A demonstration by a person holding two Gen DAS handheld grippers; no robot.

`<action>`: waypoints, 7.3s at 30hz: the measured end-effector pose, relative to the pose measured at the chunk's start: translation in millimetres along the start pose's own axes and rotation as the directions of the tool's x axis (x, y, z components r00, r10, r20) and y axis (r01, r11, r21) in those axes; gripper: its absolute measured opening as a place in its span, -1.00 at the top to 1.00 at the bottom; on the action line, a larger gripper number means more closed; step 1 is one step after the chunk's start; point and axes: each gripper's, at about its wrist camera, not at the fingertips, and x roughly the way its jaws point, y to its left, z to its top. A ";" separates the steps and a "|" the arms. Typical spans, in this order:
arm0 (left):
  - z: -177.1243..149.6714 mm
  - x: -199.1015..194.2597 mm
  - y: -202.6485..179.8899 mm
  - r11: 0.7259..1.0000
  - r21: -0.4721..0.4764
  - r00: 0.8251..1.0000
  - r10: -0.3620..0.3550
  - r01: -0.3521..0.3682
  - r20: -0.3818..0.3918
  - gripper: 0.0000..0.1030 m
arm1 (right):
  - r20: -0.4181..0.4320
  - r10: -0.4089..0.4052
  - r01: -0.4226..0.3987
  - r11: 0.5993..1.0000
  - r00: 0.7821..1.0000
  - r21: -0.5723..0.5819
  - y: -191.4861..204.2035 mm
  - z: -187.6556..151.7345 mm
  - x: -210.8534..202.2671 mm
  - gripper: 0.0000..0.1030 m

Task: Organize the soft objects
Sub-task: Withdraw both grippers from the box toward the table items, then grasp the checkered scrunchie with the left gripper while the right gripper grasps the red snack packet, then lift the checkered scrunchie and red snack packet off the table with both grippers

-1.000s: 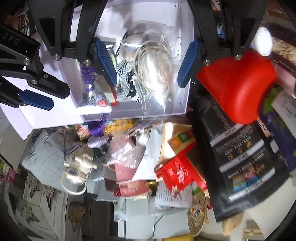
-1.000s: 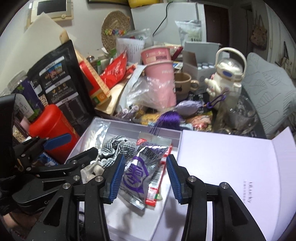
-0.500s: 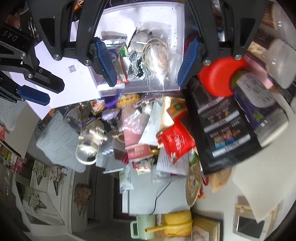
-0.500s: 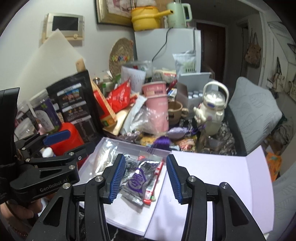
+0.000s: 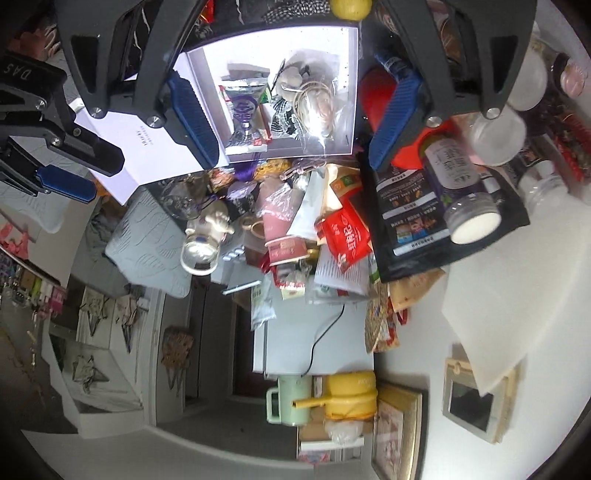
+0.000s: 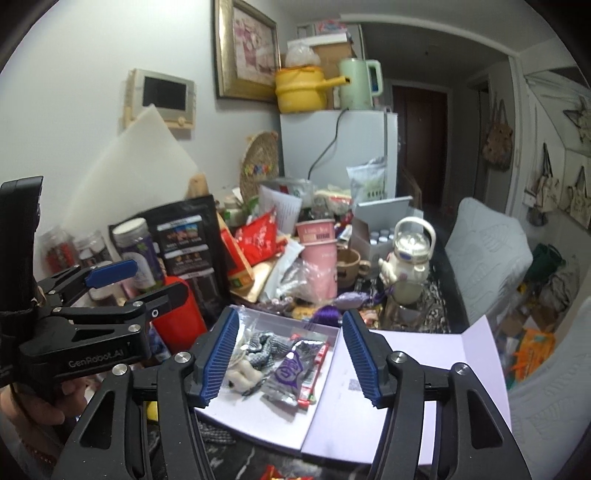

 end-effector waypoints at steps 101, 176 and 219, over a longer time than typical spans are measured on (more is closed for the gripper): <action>-195.3 93.8 -26.7 0.948 0.012 0.824 -0.270 0.318 -0.498 -0.68 | -0.330 0.010 0.048 0.985 0.944 0.168 -10.5 -214.3 46.3 -0.50; -267.9 -8.1 -27.3 0.969 -0.105 0.847 -0.245 0.222 -0.472 0.55 | -0.449 0.097 -0.038 0.990 0.888 0.138 30.0 -273.8 -26.3 -0.45; -230.4 -55.9 -40.3 0.959 -0.008 0.900 -0.270 0.285 -0.342 0.55 | -0.341 0.177 -0.127 0.978 0.923 0.164 41.6 -248.2 -57.9 0.05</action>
